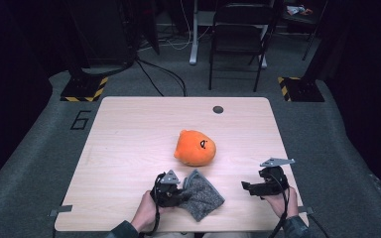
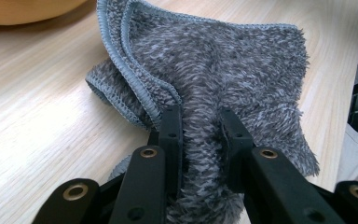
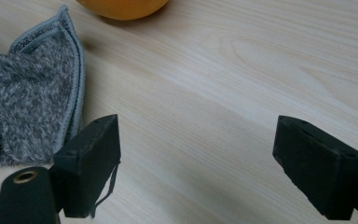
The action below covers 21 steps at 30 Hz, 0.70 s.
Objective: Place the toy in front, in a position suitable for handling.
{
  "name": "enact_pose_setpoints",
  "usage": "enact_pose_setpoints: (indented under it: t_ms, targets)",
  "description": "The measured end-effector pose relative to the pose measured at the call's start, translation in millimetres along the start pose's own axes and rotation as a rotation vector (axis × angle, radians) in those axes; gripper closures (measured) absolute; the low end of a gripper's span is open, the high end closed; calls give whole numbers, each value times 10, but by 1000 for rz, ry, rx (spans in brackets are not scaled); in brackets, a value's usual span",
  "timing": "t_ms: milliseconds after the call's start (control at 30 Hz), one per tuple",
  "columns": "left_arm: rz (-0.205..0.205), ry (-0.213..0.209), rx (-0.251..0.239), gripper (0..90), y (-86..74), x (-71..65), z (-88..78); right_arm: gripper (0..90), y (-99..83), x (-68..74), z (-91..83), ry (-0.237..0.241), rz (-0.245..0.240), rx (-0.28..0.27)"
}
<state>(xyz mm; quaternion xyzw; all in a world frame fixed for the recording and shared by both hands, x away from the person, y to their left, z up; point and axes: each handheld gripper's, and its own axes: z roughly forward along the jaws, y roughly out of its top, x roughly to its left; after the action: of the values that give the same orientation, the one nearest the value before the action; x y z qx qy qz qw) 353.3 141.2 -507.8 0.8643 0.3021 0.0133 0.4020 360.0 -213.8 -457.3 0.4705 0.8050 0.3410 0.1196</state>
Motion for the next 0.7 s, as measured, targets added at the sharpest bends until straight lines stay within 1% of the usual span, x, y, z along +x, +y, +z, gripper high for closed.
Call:
enact_pose_setpoints:
  t_ms: [33,100,133,167,233,300,333,400,433,467,500,533,600,633,667,700]
  targets:
    - [-5,-7,5,744,7,-3,29,144,-4,0,-3,0,0,3]
    - [5,-6,16,739,18,-3,62,143,-20,2,-9,-4,4,7]
    - [8,-8,19,735,21,0,66,144,-32,-7,-5,-5,-9,0]
    - [5,-9,18,728,23,-2,76,144,-38,1,-10,-5,4,9]
    - [1,-14,16,699,26,-3,87,144,-51,2,0,-6,-7,6]
    - [6,-22,24,629,32,-5,91,144,-57,11,4,-4,-12,11]
    - [11,-17,29,590,35,-9,90,144,-58,19,8,-4,-10,11]
    - [9,-14,32,508,39,-20,69,144,-56,34,4,-1,-5,22]
    - [14,-2,27,466,40,-23,58,144,-51,44,5,0,2,18]
    - [10,2,28,439,41,-28,49,144,-50,35,11,1,-16,9]
    - [11,7,25,408,38,-21,34,144,-47,37,12,-2,-16,8]
    - [5,2,31,383,35,-17,18,144,-43,54,6,4,-4,16]
    - [8,15,23,333,32,-24,-22,144,-32,67,13,11,-15,10]
    - [6,22,18,318,33,-23,-50,144,-22,70,20,12,-35,4]
    - [-5,24,7,300,30,-18,-74,144,-13,95,17,15,-24,10]
    - [-10,27,1,284,25,-12,-104,144,-3,109,25,23,-30,5]
